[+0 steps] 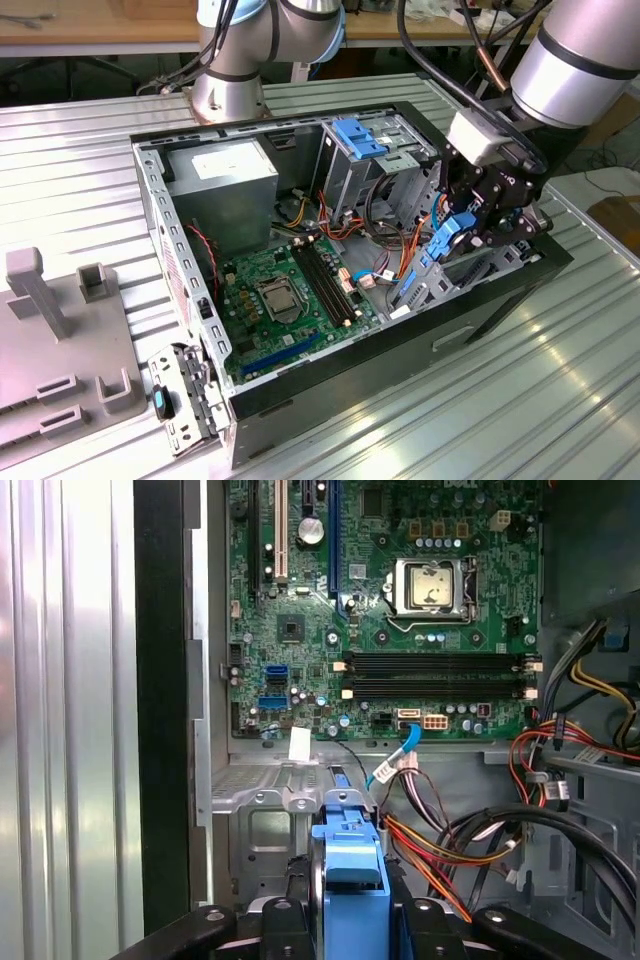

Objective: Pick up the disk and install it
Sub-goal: 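Insert the disk into the insertion slot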

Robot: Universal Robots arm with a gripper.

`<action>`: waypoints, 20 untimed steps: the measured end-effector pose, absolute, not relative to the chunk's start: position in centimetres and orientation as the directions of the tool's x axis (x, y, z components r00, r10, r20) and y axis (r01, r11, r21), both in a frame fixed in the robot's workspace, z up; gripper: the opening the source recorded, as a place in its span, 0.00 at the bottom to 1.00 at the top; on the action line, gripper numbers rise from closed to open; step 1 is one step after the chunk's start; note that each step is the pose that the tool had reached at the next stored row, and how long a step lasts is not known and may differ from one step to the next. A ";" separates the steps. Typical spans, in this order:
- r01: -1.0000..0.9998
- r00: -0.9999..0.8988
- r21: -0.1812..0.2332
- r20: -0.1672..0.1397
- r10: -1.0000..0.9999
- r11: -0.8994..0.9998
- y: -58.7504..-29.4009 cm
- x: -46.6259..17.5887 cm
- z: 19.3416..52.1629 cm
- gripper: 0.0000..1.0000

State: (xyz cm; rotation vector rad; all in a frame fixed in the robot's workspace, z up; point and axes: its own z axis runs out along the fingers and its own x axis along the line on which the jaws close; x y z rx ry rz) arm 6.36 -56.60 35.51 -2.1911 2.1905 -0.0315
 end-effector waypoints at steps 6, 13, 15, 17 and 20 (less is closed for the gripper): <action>-0.999 0.001 -0.045 -0.016 -1.000 0.000 -56.6 6.4 35.4 0.37; -0.999 0.001 -0.045 -0.016 -1.000 0.000 -56.6 6.4 35.4 0.37; -0.999 0.001 -0.045 -0.016 -1.000 0.000 -56.6 6.4 35.3 0.37; -0.999 0.001 -0.045 -0.017 -1.000 0.000 -56.6 6.4 35.3 0.37; -0.999 0.001 -0.045 -0.016 -1.000 0.000 -56.6 6.4 35.3 0.44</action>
